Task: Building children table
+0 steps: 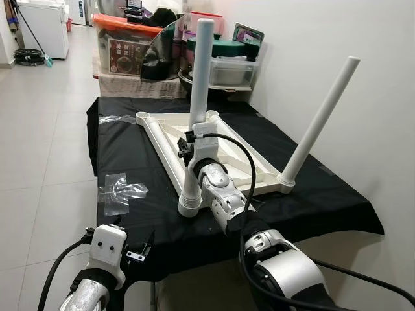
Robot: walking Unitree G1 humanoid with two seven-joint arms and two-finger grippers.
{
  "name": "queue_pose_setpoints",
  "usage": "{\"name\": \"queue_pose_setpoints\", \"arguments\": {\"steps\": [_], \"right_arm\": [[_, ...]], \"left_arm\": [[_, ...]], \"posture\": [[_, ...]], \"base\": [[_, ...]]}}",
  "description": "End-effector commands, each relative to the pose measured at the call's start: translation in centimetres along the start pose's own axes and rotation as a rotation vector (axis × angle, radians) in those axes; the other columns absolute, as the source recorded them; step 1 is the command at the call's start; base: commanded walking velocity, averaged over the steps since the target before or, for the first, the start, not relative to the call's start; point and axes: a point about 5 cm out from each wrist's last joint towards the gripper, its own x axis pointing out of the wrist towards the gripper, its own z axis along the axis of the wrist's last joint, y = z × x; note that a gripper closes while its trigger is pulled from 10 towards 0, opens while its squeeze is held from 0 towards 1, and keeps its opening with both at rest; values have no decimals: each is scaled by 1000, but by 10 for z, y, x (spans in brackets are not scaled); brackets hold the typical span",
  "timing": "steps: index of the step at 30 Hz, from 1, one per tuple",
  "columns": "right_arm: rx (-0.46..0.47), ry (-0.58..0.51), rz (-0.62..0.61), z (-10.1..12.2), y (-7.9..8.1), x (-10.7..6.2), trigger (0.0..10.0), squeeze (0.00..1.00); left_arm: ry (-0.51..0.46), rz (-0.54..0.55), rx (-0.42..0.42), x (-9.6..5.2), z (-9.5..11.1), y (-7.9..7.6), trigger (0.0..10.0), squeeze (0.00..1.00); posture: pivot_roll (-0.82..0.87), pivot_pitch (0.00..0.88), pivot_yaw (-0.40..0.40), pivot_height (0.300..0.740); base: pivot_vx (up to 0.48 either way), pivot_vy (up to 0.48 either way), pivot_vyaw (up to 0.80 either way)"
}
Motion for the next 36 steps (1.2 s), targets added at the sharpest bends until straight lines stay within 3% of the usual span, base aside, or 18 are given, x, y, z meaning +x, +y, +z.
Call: {"name": "queue_pose_setpoints", "arguments": {"steps": [1, 4, 21, 36], "right_arm": [[53, 323, -57, -76, -2, -21, 10000, 0], [88, 329, -101, -80, -8, -23, 10000, 0], [65, 309, -105, -78, -5, -22, 10000, 0], [82, 287, -159, -73, -12, -20, 10000, 0]], "left_arm": [[3, -8, 4, 0, -2, -4, 10000, 0], [1, -15, 3, 2, -2, -4, 10000, 0], [-3, -21, 4, 4, -1, -4, 10000, 0], [-5, -23, 1, 6, -1, -5, 10000, 0]], "posture": [[192, 0, -189, 740], [185, 0, -181, 740], [181, 0, -176, 740], [174, 0, -172, 740]], "base": [[0, 0, 0], [0, 0, 0], [0, 0, 0], [0, 0, 0]]}}
